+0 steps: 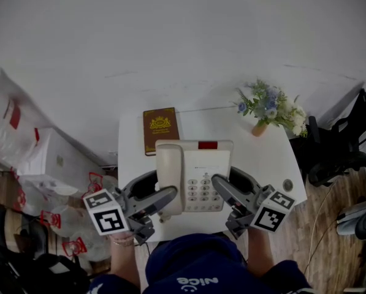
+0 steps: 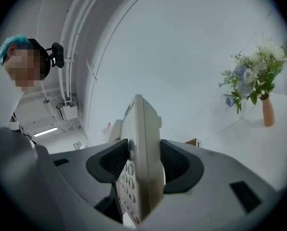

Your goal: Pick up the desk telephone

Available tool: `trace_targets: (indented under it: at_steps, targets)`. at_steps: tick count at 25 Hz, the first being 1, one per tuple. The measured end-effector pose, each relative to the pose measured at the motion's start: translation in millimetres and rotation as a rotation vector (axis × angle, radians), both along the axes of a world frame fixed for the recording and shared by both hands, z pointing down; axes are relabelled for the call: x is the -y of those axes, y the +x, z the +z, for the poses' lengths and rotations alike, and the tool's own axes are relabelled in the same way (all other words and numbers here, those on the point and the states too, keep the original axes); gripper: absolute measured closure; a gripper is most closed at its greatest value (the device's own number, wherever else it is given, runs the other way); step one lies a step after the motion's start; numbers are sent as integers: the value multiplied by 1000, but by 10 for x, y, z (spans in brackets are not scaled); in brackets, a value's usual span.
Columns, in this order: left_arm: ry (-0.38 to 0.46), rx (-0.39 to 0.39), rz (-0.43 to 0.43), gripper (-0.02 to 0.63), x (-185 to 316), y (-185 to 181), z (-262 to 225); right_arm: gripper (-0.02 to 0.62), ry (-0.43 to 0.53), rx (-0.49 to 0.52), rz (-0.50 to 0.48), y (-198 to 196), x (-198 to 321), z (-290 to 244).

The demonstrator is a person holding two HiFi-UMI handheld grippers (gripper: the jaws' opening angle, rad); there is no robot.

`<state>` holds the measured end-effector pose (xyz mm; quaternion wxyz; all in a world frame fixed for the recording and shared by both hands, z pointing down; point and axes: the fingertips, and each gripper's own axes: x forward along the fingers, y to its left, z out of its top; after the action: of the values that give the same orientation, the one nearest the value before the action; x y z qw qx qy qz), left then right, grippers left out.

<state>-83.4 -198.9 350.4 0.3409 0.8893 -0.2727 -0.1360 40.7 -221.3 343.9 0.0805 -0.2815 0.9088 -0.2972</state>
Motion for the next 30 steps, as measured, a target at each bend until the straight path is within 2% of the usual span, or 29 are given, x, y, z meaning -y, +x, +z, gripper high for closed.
trace_targets:
  at_steps: [10, 30]
  targets:
    - [-7, -8, 3, 249, -15, 9, 59, 367, 30, -8, 8, 6, 0, 1]
    - [-24, -9, 20, 249, -20, 62, 126, 367, 26, -13, 33, 61, -31, 59]
